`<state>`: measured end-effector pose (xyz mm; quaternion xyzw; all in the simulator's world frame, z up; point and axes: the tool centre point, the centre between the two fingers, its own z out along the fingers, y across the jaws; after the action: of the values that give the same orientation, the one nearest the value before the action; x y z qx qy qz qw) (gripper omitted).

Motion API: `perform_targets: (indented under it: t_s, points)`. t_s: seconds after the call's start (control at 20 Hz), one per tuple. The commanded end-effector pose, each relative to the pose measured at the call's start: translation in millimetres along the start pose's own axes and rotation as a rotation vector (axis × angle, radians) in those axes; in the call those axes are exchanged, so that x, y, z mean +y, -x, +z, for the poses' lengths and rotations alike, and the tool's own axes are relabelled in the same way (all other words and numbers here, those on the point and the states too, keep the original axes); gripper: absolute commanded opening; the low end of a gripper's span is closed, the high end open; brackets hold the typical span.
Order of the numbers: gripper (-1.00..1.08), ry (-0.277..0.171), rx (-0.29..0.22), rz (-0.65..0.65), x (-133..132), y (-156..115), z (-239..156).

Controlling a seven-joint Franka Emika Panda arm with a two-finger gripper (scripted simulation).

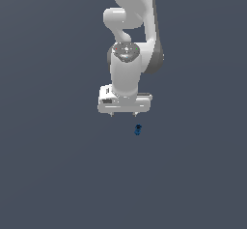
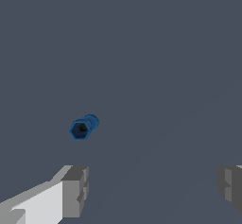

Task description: Pick up the object and move it to a goal position.

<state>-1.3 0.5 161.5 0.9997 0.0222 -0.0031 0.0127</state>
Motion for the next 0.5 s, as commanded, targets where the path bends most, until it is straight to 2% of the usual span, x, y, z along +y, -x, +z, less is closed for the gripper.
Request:
perform_targets:
  t_s: [0.0, 0.45]
  points:
    - [1.0, 0.0, 0.0, 0.0, 0.0, 0.0, 0.0]
    - [1.0, -0.023, -0.011, -0.048, -19.1, -0.4, 4.5]
